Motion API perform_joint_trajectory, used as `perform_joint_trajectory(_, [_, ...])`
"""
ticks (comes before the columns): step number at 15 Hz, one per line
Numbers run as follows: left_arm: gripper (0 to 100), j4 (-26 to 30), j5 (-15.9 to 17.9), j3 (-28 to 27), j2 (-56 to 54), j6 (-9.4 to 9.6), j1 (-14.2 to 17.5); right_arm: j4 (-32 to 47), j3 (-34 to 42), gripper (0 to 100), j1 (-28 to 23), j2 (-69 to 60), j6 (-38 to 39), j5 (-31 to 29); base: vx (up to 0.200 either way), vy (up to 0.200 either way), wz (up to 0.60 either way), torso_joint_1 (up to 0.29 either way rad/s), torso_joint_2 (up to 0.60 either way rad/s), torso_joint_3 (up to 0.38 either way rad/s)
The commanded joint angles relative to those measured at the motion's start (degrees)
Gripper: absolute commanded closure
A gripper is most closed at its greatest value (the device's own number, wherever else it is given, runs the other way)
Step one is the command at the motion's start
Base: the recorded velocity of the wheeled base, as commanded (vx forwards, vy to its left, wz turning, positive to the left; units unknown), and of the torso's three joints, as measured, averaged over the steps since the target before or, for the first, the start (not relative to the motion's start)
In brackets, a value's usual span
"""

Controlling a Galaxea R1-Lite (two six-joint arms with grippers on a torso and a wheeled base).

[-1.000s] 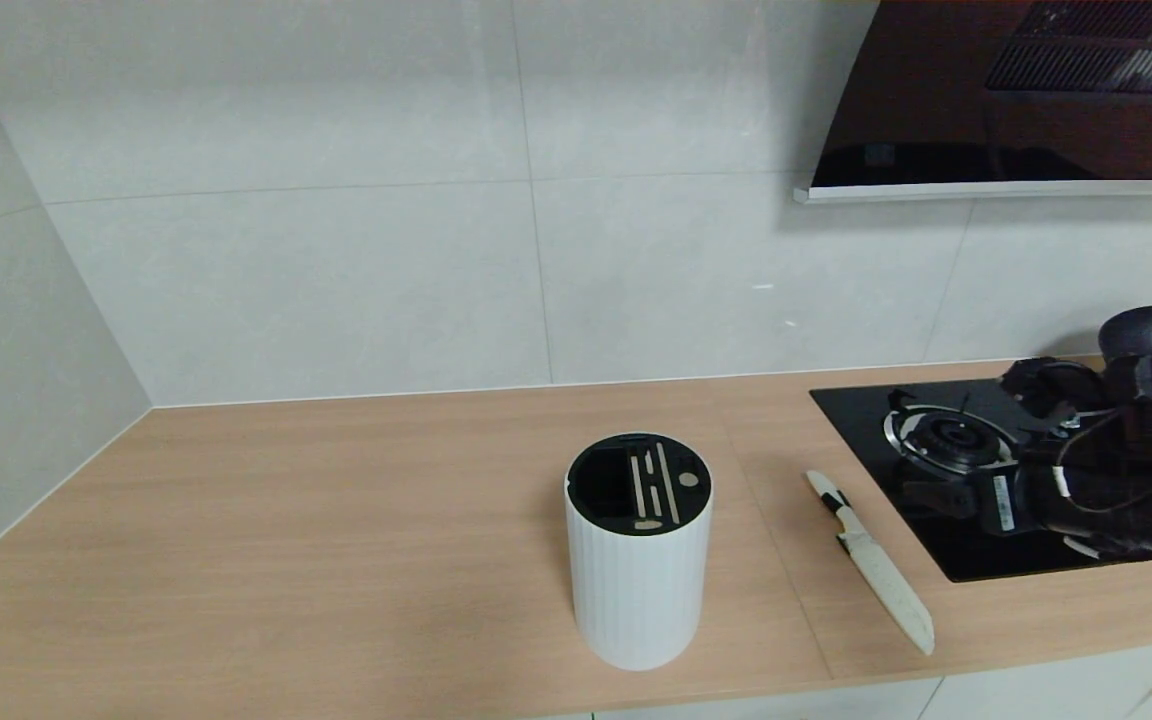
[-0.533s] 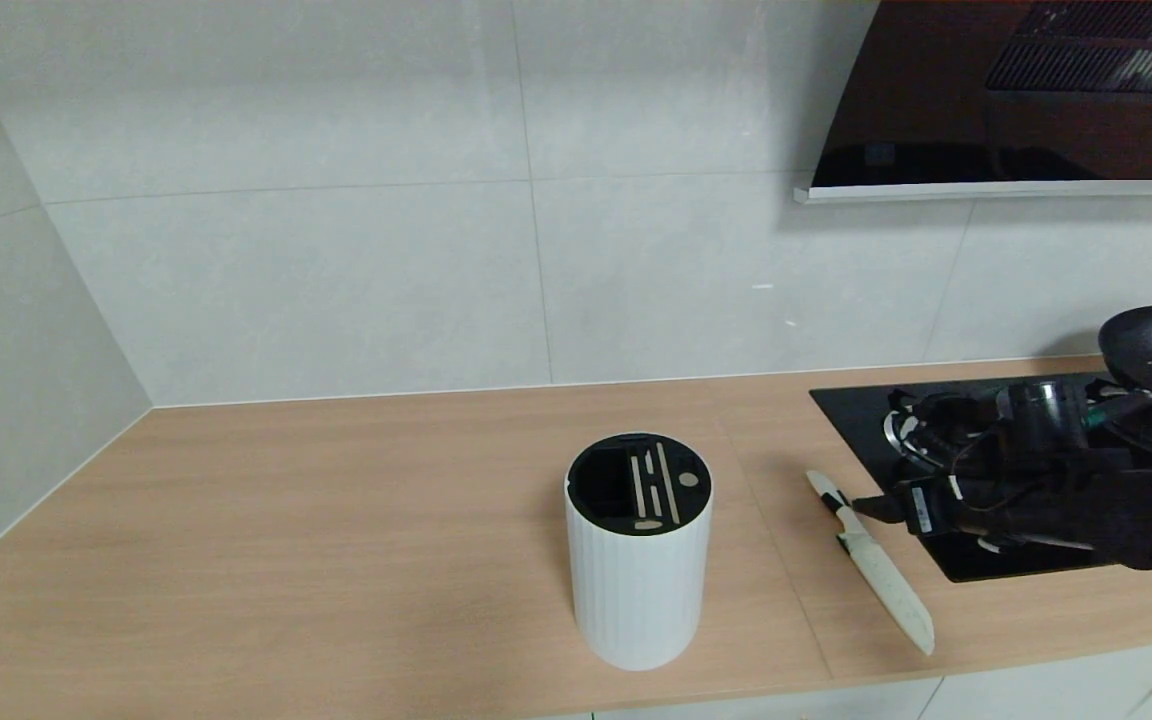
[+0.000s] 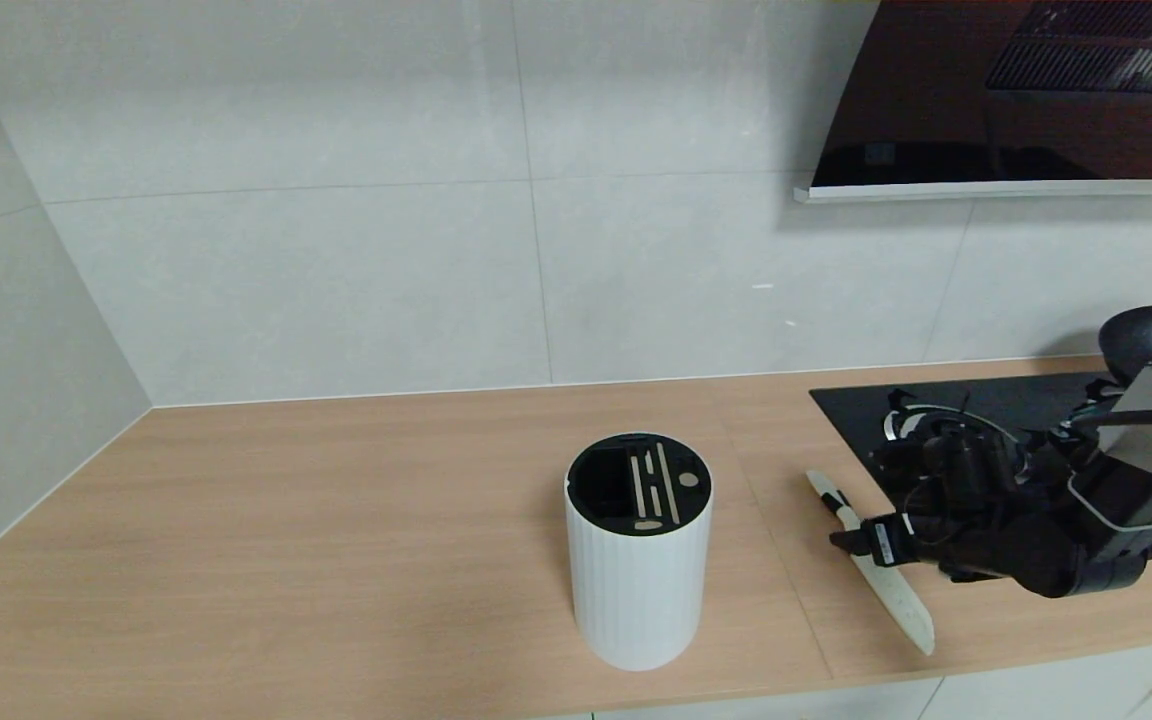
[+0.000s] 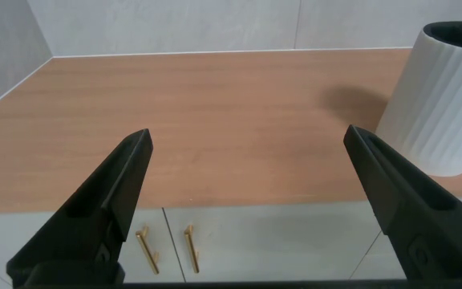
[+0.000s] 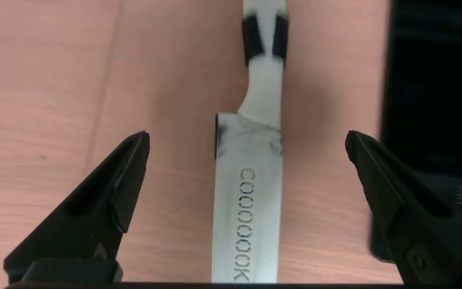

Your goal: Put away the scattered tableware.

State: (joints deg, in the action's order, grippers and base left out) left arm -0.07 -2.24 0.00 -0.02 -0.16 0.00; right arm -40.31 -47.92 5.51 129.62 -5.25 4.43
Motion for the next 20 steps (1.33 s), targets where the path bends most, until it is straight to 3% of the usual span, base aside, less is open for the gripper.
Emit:
perform_joint_trajectory(1, [0, -0.1, -0.04, 0.0, 0.02, -0.02, 0.0, -0.03, -0.59, 0, 0.03, 2.13, -0.02, -0.12, 0.0, 0.0, 0.0, 0.0, 0.0, 0.0])
perform_joint_trajectory(5, [0, -0.01, -0.04, 0.0, 0.02, -0.02, 0.0, -3.89, -1.21, 0, -0.06, 4.76, -0.02, -0.73, 0.0, 0.0, 0.0, 0.0, 0.0, 0.0])
perform_joint_trajectory(20, [0, -0.01, -0.04, 0.0, 0.02, -0.02, 0.0, -3.98, -2.18, 0, -0.15, 6.7, -0.2, -2.14, 0.0, 0.0, 0.0, 0.0, 0.0, 0.0])
